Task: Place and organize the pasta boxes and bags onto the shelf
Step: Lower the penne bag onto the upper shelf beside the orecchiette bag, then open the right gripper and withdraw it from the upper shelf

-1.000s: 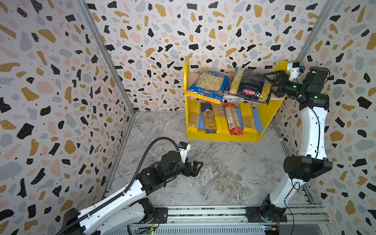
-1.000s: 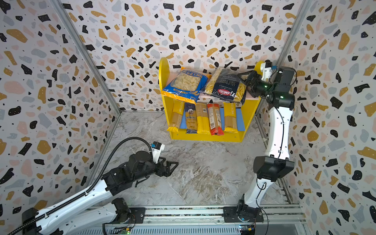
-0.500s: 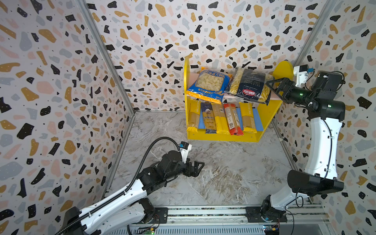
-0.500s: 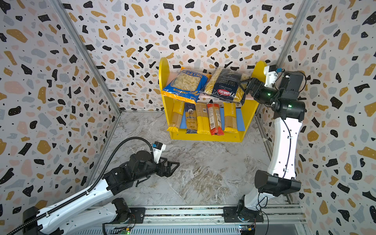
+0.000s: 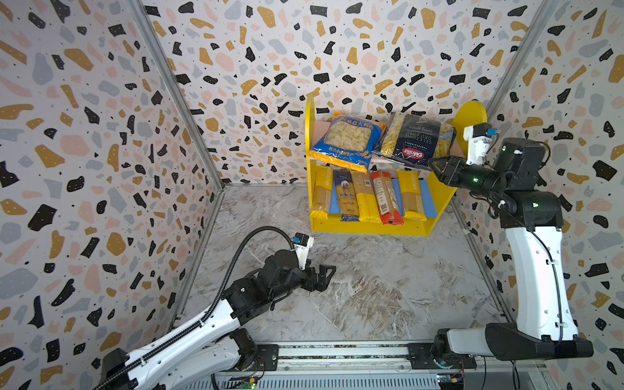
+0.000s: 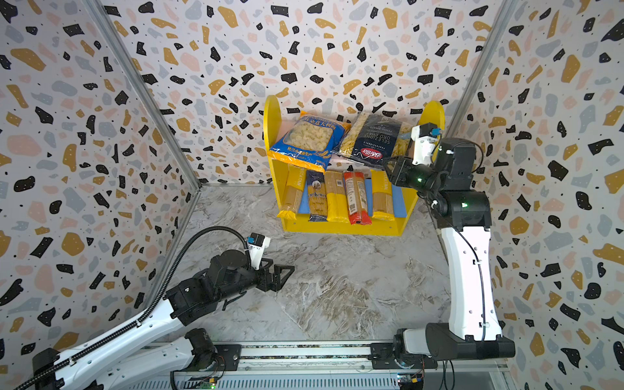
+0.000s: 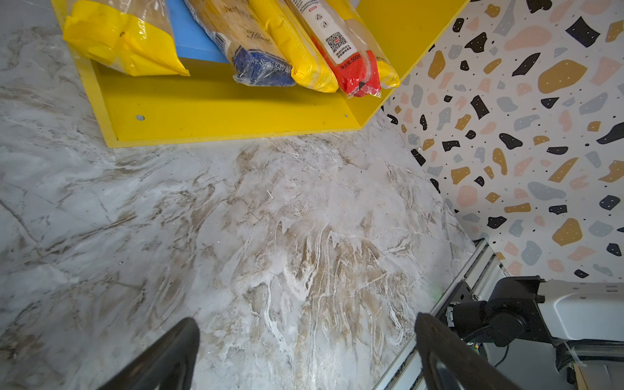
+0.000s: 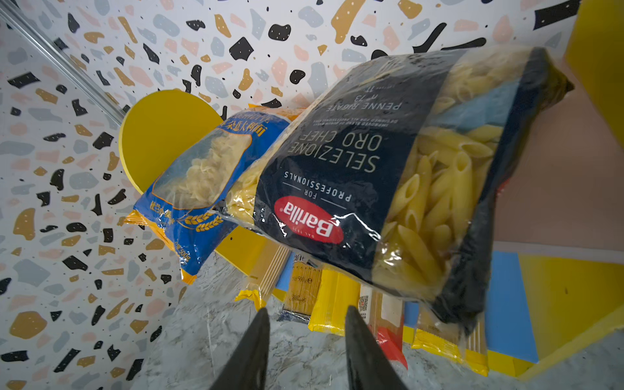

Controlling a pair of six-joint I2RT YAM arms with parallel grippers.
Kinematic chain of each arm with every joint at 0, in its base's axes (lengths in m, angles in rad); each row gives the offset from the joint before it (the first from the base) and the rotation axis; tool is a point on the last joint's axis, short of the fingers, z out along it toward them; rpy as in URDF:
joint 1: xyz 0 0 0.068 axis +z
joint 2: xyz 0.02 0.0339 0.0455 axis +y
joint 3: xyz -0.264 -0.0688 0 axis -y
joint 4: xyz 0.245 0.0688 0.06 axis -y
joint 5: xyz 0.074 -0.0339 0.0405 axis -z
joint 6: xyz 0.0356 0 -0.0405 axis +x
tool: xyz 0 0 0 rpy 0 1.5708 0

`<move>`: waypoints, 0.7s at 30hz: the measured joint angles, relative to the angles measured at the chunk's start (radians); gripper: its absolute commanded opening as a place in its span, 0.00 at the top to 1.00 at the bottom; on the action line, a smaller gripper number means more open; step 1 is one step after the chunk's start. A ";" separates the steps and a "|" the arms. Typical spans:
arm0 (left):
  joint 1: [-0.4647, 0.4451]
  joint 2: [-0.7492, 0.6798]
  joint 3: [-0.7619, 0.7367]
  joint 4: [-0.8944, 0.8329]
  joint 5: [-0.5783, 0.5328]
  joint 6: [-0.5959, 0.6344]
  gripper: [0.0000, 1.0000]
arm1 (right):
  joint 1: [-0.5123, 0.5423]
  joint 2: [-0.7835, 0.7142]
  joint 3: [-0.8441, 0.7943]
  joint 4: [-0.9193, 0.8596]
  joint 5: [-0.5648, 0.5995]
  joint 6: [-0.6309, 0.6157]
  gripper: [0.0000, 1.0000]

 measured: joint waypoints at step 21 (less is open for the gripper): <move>0.000 0.119 0.029 0.018 -0.022 0.034 0.00 | 0.014 0.157 0.061 0.259 0.208 -0.068 0.63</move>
